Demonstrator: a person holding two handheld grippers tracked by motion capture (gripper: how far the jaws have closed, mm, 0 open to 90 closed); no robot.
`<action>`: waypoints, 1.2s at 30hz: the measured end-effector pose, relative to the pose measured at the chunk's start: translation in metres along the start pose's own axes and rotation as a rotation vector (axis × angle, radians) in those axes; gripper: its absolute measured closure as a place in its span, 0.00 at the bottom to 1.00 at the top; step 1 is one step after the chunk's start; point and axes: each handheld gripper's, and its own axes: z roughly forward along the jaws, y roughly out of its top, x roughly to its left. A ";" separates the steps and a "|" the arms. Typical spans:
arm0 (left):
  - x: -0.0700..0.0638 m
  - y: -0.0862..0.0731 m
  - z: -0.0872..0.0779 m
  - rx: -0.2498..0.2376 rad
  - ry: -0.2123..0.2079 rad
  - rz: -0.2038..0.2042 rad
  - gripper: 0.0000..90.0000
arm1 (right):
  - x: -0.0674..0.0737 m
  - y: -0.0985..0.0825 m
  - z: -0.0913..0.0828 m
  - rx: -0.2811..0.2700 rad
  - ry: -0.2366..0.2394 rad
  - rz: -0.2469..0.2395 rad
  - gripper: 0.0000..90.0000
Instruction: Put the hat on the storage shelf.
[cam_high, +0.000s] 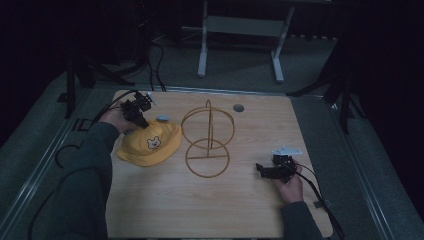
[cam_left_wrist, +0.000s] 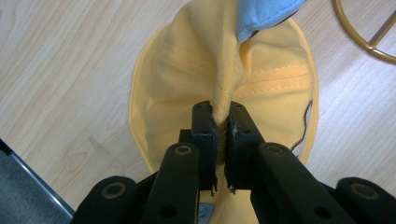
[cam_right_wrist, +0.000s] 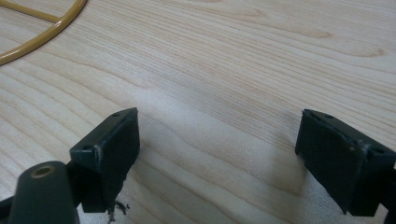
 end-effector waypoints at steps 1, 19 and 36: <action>0.000 0.000 0.000 -0.004 -0.003 -0.003 0.93 | 0.000 0.000 0.000 0.000 0.000 0.000 0.15; 0.000 -0.010 -0.022 -0.042 0.015 -0.003 0.93 | 0.000 0.000 0.000 0.000 0.000 0.000 0.15; 0.000 -0.016 -0.046 -0.124 0.001 -0.007 0.93 | 0.000 0.000 0.000 0.000 0.000 0.000 0.15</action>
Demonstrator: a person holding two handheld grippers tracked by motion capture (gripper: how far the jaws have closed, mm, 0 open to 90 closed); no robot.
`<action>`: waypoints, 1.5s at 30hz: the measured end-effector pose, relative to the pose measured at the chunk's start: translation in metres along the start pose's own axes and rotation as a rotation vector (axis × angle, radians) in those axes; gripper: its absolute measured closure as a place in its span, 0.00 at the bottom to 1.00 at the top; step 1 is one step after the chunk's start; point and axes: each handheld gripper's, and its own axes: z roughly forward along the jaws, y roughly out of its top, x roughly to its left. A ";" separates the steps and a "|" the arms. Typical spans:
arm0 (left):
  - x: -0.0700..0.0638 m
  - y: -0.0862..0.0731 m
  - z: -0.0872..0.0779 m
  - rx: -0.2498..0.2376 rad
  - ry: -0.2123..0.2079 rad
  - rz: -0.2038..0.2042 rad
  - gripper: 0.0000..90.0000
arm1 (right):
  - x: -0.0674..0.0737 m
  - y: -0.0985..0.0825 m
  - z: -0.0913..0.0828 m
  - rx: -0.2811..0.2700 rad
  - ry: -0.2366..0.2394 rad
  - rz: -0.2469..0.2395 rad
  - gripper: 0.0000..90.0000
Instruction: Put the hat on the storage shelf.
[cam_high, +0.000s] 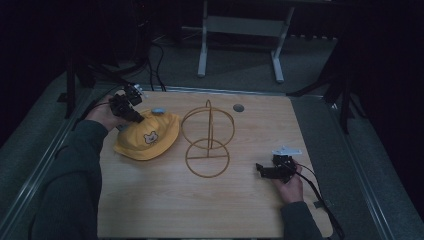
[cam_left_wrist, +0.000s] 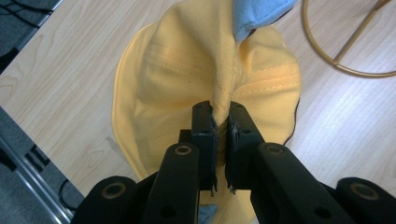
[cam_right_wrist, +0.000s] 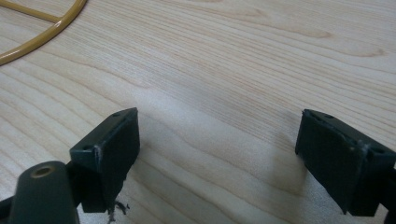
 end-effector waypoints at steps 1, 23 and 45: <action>0.000 0.000 -0.001 -0.005 -0.002 0.002 0.93 | 0.000 0.000 0.000 0.000 0.000 0.000 0.15; -0.001 -0.001 -0.015 -0.066 0.005 -0.003 0.93 | 0.000 0.000 0.000 0.000 0.000 0.000 0.15; -0.004 0.000 -0.033 -0.145 0.005 -0.001 0.93 | 0.000 0.000 0.000 0.000 0.000 -0.001 0.15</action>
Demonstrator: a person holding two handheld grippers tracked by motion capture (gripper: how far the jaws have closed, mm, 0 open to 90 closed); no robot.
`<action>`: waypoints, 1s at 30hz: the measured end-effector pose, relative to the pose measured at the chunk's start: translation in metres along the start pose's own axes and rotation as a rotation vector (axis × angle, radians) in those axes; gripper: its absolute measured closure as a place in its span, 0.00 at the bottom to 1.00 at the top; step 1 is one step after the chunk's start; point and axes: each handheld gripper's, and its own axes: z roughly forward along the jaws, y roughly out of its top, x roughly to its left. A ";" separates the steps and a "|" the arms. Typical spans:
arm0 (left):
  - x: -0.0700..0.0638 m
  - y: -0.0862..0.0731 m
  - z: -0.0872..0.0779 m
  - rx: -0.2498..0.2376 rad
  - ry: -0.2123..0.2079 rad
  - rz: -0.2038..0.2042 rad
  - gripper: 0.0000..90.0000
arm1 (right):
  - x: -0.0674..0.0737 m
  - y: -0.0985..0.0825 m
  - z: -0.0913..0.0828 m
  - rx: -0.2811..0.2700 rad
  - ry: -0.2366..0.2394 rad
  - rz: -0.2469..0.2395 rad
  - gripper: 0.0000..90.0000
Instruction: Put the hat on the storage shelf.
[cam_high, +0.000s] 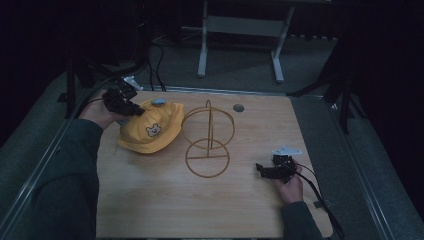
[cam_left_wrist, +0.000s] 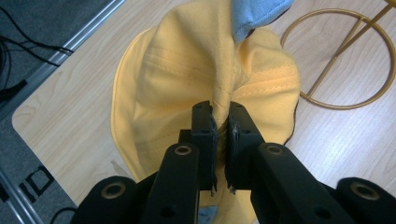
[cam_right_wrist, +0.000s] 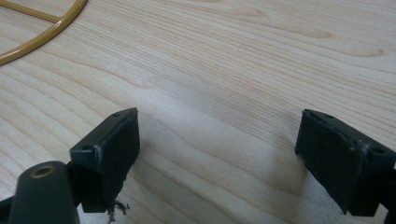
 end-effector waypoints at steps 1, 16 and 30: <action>-0.001 0.000 -0.001 -0.003 0.003 0.005 0.93 | 0.000 0.000 0.000 0.000 0.000 0.000 0.15; -0.010 0.010 -0.019 -0.038 0.011 0.044 0.93 | 0.000 0.000 0.000 0.000 0.000 0.001 0.15; -0.012 0.016 -0.027 -0.052 0.029 0.061 0.93 | 0.000 0.000 0.000 0.000 0.000 0.001 0.15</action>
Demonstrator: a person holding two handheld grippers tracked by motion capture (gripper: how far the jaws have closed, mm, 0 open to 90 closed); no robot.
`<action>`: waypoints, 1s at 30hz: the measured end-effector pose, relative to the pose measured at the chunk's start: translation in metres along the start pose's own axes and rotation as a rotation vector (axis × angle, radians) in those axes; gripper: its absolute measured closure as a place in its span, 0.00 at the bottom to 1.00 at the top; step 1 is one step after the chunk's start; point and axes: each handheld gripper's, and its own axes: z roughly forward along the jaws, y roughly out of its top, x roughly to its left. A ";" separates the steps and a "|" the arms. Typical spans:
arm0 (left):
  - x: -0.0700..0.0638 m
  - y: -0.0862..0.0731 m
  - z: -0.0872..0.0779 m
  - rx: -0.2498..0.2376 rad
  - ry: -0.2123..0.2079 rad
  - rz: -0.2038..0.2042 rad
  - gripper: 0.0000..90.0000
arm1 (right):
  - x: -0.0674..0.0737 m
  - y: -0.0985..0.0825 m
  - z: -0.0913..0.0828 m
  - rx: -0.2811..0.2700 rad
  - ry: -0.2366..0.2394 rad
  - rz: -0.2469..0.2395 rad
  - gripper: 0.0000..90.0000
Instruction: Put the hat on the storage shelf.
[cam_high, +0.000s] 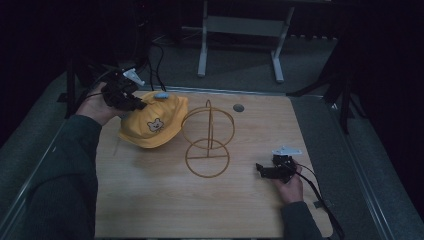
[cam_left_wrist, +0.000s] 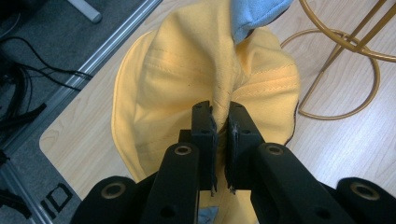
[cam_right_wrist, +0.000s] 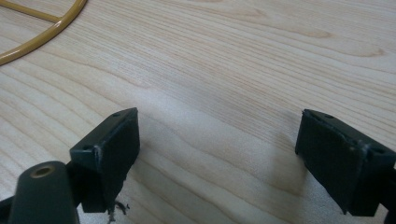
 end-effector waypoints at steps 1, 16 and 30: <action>0.000 0.000 0.000 0.001 0.001 0.003 0.93 | 0.000 0.000 0.000 0.000 0.000 0.000 0.15; 0.003 0.002 -0.010 -0.019 0.022 -0.004 0.93 | 0.000 0.000 0.000 0.001 0.000 -0.001 0.15; 0.005 0.002 -0.017 -0.036 0.023 -0.008 0.93 | 0.000 0.000 0.000 0.001 0.000 -0.002 0.15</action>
